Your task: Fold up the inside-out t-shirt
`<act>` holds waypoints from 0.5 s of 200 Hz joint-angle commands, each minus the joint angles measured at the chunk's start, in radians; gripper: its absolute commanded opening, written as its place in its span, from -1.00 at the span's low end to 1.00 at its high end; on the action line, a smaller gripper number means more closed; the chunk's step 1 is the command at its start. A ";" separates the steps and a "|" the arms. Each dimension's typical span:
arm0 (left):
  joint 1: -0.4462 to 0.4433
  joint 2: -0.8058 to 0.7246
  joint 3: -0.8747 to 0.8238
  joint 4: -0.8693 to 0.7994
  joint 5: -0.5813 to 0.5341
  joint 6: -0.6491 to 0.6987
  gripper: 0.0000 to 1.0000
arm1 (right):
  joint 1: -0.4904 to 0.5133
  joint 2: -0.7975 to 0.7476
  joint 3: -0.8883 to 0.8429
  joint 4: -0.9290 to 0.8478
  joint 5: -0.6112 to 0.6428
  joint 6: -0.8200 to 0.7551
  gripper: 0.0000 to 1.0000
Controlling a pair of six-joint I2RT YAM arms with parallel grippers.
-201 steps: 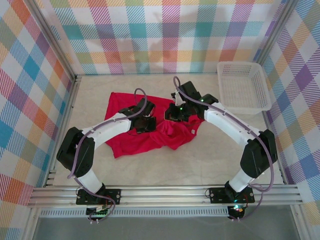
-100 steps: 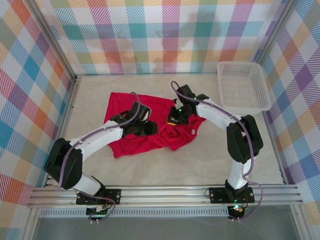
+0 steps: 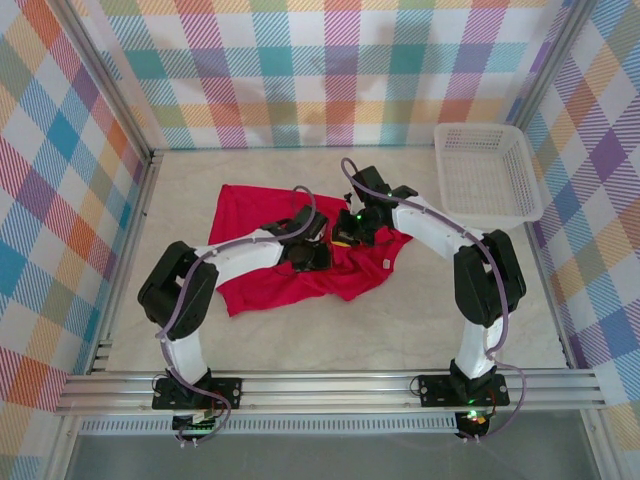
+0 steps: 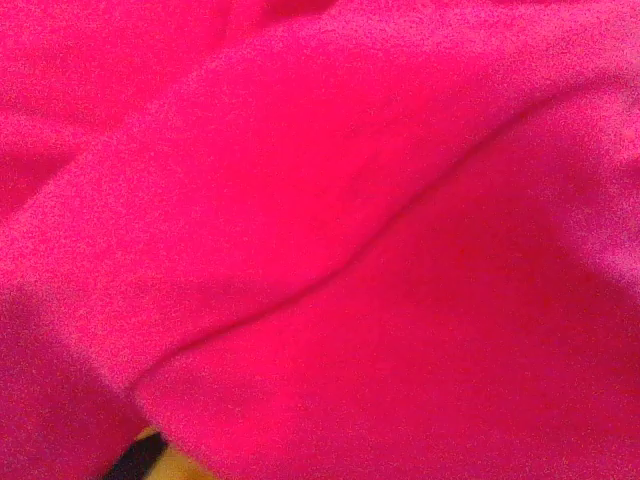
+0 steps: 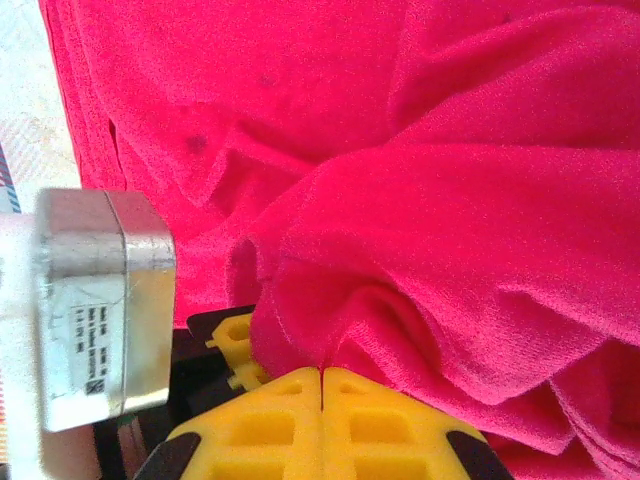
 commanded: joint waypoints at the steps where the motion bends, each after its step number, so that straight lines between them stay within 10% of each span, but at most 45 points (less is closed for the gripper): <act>1: -0.011 -0.046 0.085 -0.079 -0.042 0.000 -0.98 | 0.001 -0.024 0.016 -0.020 0.024 -0.010 -1.00; 100: 0.002 -0.401 -0.153 0.176 0.369 0.032 -1.00 | -0.076 0.201 0.294 -0.150 0.072 -0.124 -0.88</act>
